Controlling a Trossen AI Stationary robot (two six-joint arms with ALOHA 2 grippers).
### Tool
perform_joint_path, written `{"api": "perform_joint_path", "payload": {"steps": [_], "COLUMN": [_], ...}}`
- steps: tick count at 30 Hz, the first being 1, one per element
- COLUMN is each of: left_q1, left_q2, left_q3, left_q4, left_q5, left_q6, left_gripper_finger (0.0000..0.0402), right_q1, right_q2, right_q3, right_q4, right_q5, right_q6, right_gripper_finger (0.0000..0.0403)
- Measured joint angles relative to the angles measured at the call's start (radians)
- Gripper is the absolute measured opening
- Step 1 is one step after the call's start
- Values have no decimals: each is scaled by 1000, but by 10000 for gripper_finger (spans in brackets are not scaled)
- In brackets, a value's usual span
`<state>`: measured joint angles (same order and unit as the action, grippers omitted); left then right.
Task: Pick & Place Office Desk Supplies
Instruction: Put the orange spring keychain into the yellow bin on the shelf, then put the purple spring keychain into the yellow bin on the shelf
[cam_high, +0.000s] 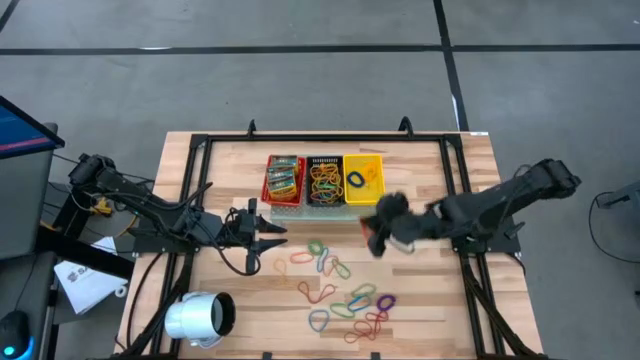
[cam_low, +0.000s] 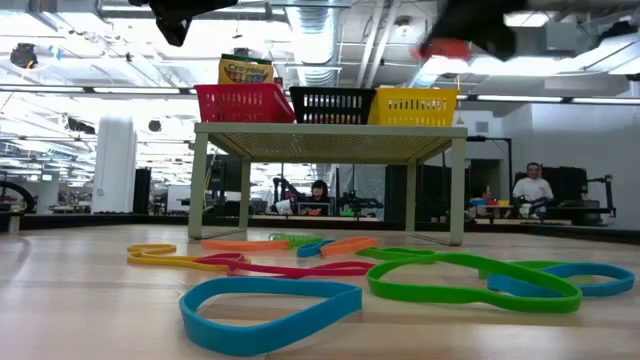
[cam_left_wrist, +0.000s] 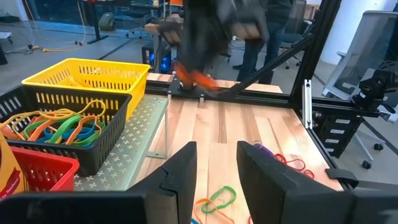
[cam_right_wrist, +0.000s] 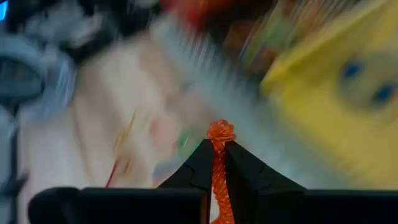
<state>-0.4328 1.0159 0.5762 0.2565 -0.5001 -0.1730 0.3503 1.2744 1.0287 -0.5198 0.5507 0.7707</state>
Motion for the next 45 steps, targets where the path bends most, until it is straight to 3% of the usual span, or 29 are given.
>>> {"api": "perform_joint_path", "payload": {"steps": [3,9,14,19,27,37,41,45], "left_q1": [0,0,0,-3,-4,-4,-7,-26], "left_q2": [0,0,0,0,0,0,-22,-172], "left_q3": [0,0,0,0,0,0,0,0], "left_q4": [-4,-22,-60,-66,-66,-66,-79,-178], "left_q5": [0,0,0,0,0,0,0,1], "left_q6": [0,-34,-77,-77,-73,-74,-67,-15], "left_gripper_finger": [108,108,108,108,108,108,108,102], "right_q1": [-78,-292,-450,-515,-515,-499,-413,-269], "right_q2": [-48,-56,-18,45,109,49,-29,-114], "right_q3": [56,122,123,122,122,131,156,156], "right_q4": [-5,-29,-73,-121,-130,-144,-155,-184], "right_q5": [78,75,-35,-106,-109,-124,-133,-132], "right_q6": [-121,-307,-329,-327,-330,-348,-329,-303], "right_gripper_finger": [24,21,25,27,71,202,225,223]}}
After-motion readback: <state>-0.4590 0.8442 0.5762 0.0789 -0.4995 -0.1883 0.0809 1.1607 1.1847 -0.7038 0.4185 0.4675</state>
